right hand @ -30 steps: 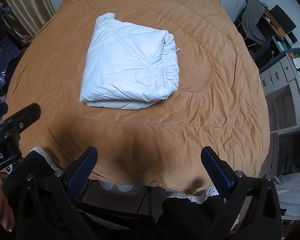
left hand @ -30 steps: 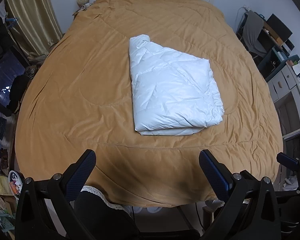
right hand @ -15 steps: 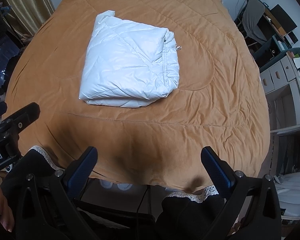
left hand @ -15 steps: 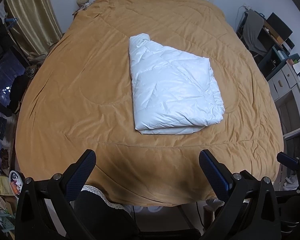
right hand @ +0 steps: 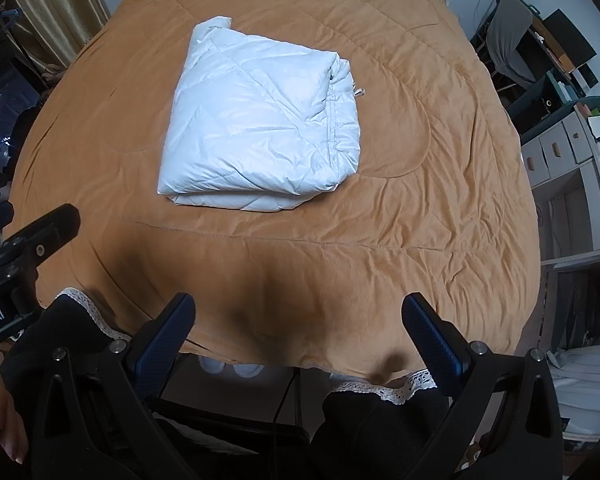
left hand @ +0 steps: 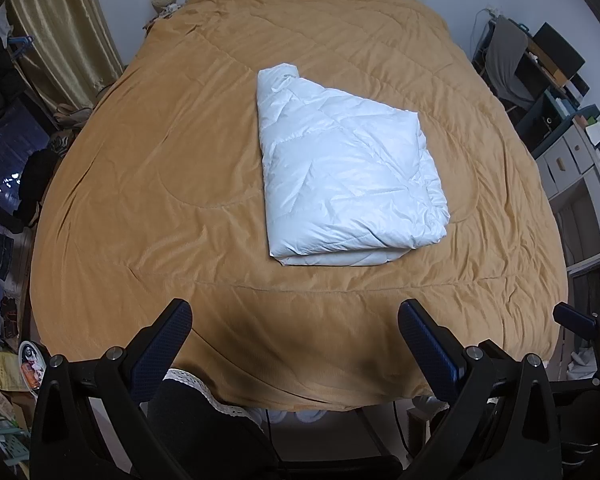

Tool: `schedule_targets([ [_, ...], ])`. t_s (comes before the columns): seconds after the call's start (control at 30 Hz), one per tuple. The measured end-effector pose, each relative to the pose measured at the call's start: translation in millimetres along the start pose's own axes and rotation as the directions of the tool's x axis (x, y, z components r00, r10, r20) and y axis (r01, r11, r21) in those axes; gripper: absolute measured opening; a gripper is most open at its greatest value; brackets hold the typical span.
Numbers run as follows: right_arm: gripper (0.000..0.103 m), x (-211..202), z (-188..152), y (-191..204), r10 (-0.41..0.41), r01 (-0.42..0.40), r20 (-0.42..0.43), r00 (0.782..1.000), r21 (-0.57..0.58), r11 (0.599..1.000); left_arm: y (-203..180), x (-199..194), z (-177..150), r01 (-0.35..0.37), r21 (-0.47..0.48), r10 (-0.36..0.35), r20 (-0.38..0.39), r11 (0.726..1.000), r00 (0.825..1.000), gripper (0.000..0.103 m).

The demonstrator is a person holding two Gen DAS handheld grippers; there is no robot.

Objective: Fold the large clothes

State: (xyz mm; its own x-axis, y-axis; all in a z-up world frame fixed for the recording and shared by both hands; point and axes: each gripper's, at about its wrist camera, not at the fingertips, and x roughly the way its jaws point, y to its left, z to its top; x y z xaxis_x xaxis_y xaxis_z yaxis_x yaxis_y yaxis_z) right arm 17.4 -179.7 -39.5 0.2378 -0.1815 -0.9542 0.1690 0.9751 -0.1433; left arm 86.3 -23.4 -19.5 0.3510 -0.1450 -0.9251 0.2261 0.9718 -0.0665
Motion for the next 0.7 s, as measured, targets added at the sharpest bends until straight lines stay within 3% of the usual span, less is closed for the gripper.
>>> schedule_targets([
  [0.7,0.103,1.9,-1.6,-0.1,0.0,0.0,-0.004,1.0,-0.002,1.0,-1.9,2.3,-2.1,0.01,0.003,-0.01,-0.012,1.0,1.0,0.103],
])
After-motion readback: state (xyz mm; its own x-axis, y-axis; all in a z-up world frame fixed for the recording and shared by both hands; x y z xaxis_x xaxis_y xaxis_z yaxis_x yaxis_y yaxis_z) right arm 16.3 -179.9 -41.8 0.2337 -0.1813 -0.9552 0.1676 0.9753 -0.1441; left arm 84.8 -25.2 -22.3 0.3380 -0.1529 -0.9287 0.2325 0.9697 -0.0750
